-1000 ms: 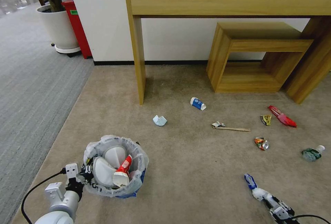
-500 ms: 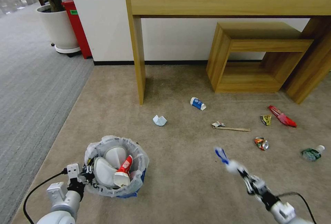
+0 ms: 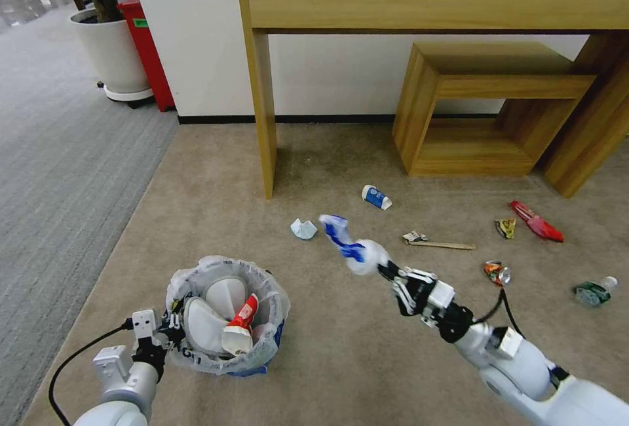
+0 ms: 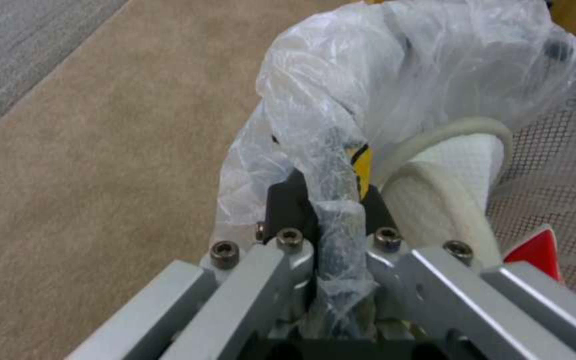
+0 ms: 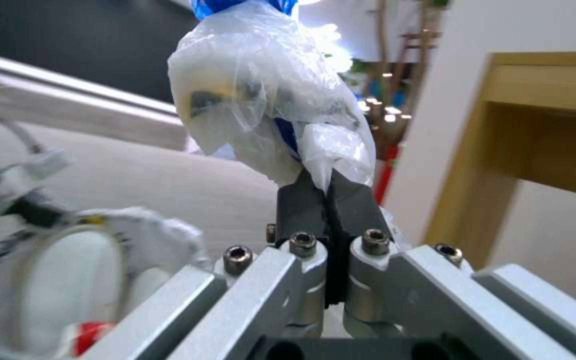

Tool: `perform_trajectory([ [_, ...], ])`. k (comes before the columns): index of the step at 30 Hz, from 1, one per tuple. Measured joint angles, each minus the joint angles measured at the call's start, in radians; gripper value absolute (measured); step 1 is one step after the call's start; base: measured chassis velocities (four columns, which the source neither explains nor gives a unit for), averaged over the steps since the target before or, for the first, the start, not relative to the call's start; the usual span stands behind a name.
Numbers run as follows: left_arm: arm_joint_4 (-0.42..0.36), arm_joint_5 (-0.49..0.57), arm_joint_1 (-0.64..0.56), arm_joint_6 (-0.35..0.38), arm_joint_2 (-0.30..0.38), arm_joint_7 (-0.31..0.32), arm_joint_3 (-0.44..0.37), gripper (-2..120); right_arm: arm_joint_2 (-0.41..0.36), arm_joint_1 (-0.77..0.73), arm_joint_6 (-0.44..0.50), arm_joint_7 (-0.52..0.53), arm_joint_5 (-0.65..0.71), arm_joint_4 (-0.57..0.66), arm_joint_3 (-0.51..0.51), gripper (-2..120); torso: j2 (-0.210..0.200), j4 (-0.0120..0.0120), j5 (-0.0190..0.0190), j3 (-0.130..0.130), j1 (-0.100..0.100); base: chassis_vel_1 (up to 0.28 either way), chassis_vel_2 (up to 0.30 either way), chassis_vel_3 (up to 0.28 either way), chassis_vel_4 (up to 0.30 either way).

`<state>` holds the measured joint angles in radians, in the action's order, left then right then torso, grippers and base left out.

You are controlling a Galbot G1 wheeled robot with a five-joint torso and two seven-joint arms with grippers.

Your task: Pick up the trash bin and place the garbage on the floor into it.

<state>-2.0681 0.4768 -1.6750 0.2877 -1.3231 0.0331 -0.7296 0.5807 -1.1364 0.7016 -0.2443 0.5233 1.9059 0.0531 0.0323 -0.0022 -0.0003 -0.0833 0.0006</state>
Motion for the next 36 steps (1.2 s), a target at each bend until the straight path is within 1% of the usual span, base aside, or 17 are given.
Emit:
perform_trajectory([
  [1, 0.000, 0.000, 0.000, 0.000, 0.000, 0.000, 0.000, 3, 0.000, 0.000, 0.000, 0.000, 0.000, 0.000, 0.000, 0, 0.000, 0.0000, 0.0000, 0.000, 0.000, 0.000, 0.000, 0.000, 0.000],
  [4, -0.031, 0.021, 0.000, 0.019, 0.007, 0.010, -0.002, 3, -0.040, 0.078, -0.009, -0.001, 0.016, 0.005, 0.093, 0, 0.000, -0.0002, 0.0002, 0.000, 0.000, 0.000, 0.000, 0.000, 0.000],
  [5, -0.031, 0.021, 0.000, 0.019, 0.007, 0.010, -0.002, 3, -0.040, 0.078, -0.009, -0.001, 0.016, 0.005, 0.093, 0, 0.000, -0.0002, 0.0002, 0.000, 0.000, 0.000, 0.000, 0.000, 0.000],
  [6, -0.049, 0.035, -0.004, 0.031, 0.009, 0.018, 0.000, 3, -0.043, 0.110, -0.010, -0.002, 0.021, 0.000, 0.136, 0, 0.000, -0.0003, 0.0002, 0.000, 0.000, 0.000, 0.000, 0.000, 0.000],
  [13, -0.133, 0.065, -0.023, 0.069, 0.012, 0.031, 0.016, 3, -0.008, 0.269, -0.018, 0.000, 0.032, -0.030, 0.316, 0, 0.000, -0.0002, 0.0003, 0.000, 0.000, 0.000, 0.000, 0.000, 0.000],
  [14, -0.133, 0.065, -0.023, 0.069, 0.012, 0.031, 0.016, 3, -0.008, 0.269, -0.018, 0.000, 0.032, -0.030, 0.316, 0, 0.000, -0.0002, 0.0003, 0.000, 0.000, 0.000, 0.000, 0.000, 0.000],
  [17, -0.156, 0.067, -0.035, 0.073, 0.013, 0.032, 0.017, 3, 0.036, 0.386, -0.022, 0.014, 0.043, -0.047, 0.426, 0, 0.000, -0.0003, 0.0002, 0.000, 0.000, 0.000, 0.000, 0.000, 0.000],
  [18, -0.156, 0.067, -0.035, 0.073, 0.013, 0.032, 0.017, 3, 0.036, 0.386, -0.022, 0.014, 0.043, -0.047, 0.426, 0, 0.000, -0.0003, 0.0002, 0.000, 0.000, 0.000, 0.000, 0.000, 0.000],
  [19, -0.161, 0.067, -0.039, 0.073, 0.012, 0.032, 0.017, 3, 0.068, 0.456, -0.015, 0.025, 0.048, -0.066, 0.495, 0, 0.000, 0.0001, 0.0000, 0.000, 0.000, 0.000, 0.000, 0.000, 0.000],
  [21, -0.166, 0.067, -0.042, 0.073, 0.010, 0.031, 0.015, 3, 0.122, 0.529, -0.012, 0.031, 0.058, -0.097, 0.576, 0, 0.000, 0.0003, 0.0003, 0.000, 0.000, 0.000, 0.000, 0.000, 0.000],
  [23, -0.167, 0.067, -0.043, 0.073, 0.009, 0.031, 0.014, 3, 0.134, 0.542, -0.010, 0.032, 0.059, -0.104, 0.592, 0, 0.000, 0.0002, 0.0003, 0.000, 0.000, 0.000, 0.000, 0.000, 0.000],
  [25, -0.170, 0.068, -0.045, 0.073, 0.008, 0.031, 0.011, 3, 0.182, 0.581, -0.009, 0.032, 0.061, -0.140, 0.659, 0, 0.000, 0.0000, 0.0002, 0.000, 0.000, 0.000, 0.000, 0.000, 0.000],
  [26, -0.170, 0.068, -0.045, 0.073, 0.008, 0.031, 0.011, 3, 0.182, 0.581, -0.009, 0.032, 0.061, -0.140, 0.659, 0, 0.000, 0.0000, 0.0002, 0.000, 0.000, 0.000, 0.000, 0.000, 0.000],
  [28, -0.170, 0.068, -0.046, 0.073, 0.009, 0.031, 0.006, 3, 0.226, 0.608, -0.006, 0.034, 0.060, -0.178, 0.725, 0, 0.000, -0.0001, -0.0002, 0.000, 0.000, 0.000, 0.000, 0.000, 0.000],
  [29, -0.170, 0.068, -0.046, 0.073, 0.009, 0.031, 0.006, 3, 0.226, 0.608, -0.006, 0.034, 0.060, -0.178, 0.725, 0, 0.000, -0.0001, -0.0002, 0.000, 0.000, 0.000, 0.000, 0.000, 0.000],
  [32, -0.170, 0.071, -0.047, 0.072, 0.009, 0.031, 0.002, 3, 0.276, 0.632, -0.004, 0.036, 0.056, -0.234, 0.792, 0, 0.000, 0.0000, 0.0001, 0.000, 0.000, 0.000, 0.000, 0.000, 0.000],
  [36, -0.171, 0.073, -0.046, 0.071, 0.009, 0.031, -0.001, 3, 0.303, 0.641, -0.004, 0.038, 0.049, -0.279, 0.822, 0, 0.000, -0.0001, 0.0001, 0.000, 0.000, 0.000, 0.000, 0.000, 0.000],
])
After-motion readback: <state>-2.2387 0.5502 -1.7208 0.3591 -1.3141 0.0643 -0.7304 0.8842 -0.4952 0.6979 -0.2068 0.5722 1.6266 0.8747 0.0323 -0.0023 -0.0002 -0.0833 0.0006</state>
